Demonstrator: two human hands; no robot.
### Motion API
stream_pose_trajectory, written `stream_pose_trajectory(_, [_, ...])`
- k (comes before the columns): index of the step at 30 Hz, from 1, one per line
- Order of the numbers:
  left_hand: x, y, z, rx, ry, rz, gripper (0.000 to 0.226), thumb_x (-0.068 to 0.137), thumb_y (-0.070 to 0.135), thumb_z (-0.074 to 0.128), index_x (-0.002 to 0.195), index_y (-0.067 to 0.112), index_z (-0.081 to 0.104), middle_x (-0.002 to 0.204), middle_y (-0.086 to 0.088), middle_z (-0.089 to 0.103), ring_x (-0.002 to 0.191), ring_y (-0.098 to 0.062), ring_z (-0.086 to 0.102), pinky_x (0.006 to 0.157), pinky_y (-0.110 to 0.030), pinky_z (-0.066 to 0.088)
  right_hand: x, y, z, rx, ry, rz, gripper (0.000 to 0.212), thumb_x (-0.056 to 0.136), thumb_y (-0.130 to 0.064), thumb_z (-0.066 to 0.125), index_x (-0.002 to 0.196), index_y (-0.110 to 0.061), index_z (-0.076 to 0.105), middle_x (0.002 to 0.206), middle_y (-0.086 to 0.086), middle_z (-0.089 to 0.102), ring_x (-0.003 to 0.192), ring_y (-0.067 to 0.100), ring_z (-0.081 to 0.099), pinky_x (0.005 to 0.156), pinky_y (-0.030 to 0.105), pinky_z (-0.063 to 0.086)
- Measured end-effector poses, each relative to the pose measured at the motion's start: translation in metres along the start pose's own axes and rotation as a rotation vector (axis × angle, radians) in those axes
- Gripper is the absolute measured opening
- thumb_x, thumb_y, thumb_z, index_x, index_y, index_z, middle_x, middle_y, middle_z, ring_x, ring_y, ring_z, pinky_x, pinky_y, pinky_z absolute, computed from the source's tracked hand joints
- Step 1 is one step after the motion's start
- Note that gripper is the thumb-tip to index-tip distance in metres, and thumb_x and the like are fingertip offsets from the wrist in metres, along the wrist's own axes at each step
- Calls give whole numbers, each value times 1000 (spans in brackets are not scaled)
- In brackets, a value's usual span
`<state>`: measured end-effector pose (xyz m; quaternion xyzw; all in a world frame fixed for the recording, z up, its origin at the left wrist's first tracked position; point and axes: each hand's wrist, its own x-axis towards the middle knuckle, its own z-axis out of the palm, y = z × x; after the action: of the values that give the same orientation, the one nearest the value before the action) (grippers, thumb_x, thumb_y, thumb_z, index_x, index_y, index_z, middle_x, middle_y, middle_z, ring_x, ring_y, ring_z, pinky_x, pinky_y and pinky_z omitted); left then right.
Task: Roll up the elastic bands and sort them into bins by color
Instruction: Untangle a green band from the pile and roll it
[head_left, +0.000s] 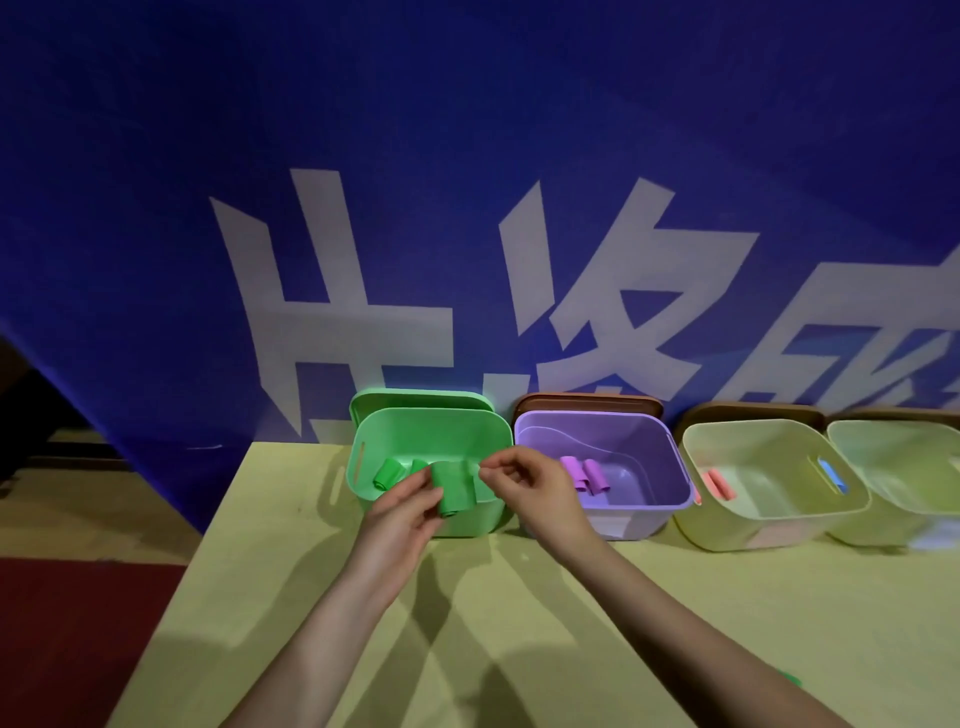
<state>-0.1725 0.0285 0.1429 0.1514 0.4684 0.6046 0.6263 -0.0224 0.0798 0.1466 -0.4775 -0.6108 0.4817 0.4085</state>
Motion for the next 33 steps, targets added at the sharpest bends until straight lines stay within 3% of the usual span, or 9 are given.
stream_pose_trajectory(4, [-4,-3,5,7,54,102,29,90,-12,47,103,8,62,89,-6,74,82,-15,70,64,-22,57,-10,1,16,-29,-32,35,8,83,-5,71,91,-6,73,67,-4,66,54,-1,56,61,17,50])
stream_pose_trajectory(8, [-3,-9,9,15,72,143,31,90,-11,48,114,5,59,101,-9,70,91,-18,67,76,-24,56,-9,4,27,53,4,118,12,82,-4,72,94,-2,73,63,-7,67,53,0,60,62,15,49])
stream_pose_trajectory(15, [0,-10,12,-7,120,199,28,91,-5,52,112,11,63,101,-3,70,94,-15,64,83,-27,48,-5,3,42,101,117,175,9,81,-10,74,86,-17,70,79,0,71,72,10,65,77,27,53])
stream_pose_trajectory(19, [5,-8,12,-23,147,217,29,91,-5,52,115,10,62,105,-2,69,98,-15,64,88,-26,48,1,3,50,152,141,213,17,81,-13,75,96,-16,67,89,3,72,86,15,68,82,27,55])
stream_pose_trajectory(25, [15,-9,4,-24,188,197,26,92,1,55,114,11,64,107,-1,68,98,-11,62,80,-24,48,12,3,56,220,135,270,13,83,-14,73,95,-9,70,78,0,69,59,2,61,67,20,51])
stream_pose_trajectory(30, [19,-11,2,-41,173,170,22,94,2,52,111,8,65,105,-2,69,97,-15,63,82,-27,49,15,7,59,242,140,339,11,82,-17,75,89,-12,68,77,-2,68,67,8,61,73,25,52])
stream_pose_trajectory(33, [22,-14,0,-44,194,172,22,94,2,52,113,5,64,106,-4,69,99,-18,64,81,-26,52,18,7,59,263,99,340,6,82,-13,73,78,-13,70,59,-8,61,58,8,51,68,25,48])
